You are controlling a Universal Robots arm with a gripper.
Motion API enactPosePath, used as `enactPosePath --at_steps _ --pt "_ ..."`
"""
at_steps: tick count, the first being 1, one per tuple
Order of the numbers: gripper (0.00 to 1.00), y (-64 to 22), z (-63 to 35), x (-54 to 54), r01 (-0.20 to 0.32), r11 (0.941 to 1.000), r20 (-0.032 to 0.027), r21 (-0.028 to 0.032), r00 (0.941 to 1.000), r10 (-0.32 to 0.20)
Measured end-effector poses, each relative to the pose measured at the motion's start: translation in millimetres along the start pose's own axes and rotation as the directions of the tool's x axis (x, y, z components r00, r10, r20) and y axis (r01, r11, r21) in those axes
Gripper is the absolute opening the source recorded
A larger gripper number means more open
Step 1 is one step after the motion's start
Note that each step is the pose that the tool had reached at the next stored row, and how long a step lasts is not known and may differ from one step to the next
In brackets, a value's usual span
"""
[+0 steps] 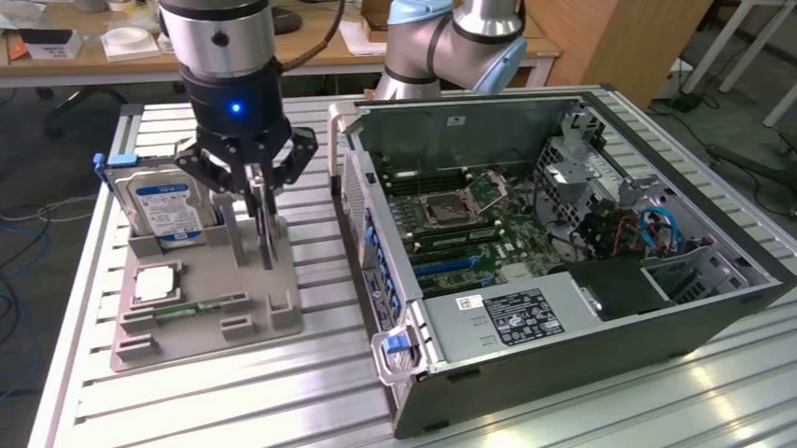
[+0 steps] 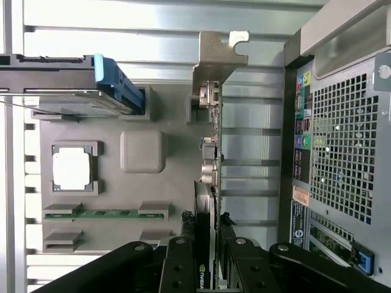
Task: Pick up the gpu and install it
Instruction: 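Pick up the gpu and move the gpu toward the slot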
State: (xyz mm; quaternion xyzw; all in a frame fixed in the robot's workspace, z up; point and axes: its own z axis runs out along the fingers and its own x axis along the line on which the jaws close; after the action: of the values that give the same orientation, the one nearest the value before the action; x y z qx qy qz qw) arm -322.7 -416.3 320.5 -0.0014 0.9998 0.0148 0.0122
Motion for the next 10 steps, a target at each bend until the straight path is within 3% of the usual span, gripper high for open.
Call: enactPosePath --at_steps 10 --pt "0.26 0.9 -30.2 -0.8 0.000 1.0000 0.0000 -0.0006 1.0000 0.000"
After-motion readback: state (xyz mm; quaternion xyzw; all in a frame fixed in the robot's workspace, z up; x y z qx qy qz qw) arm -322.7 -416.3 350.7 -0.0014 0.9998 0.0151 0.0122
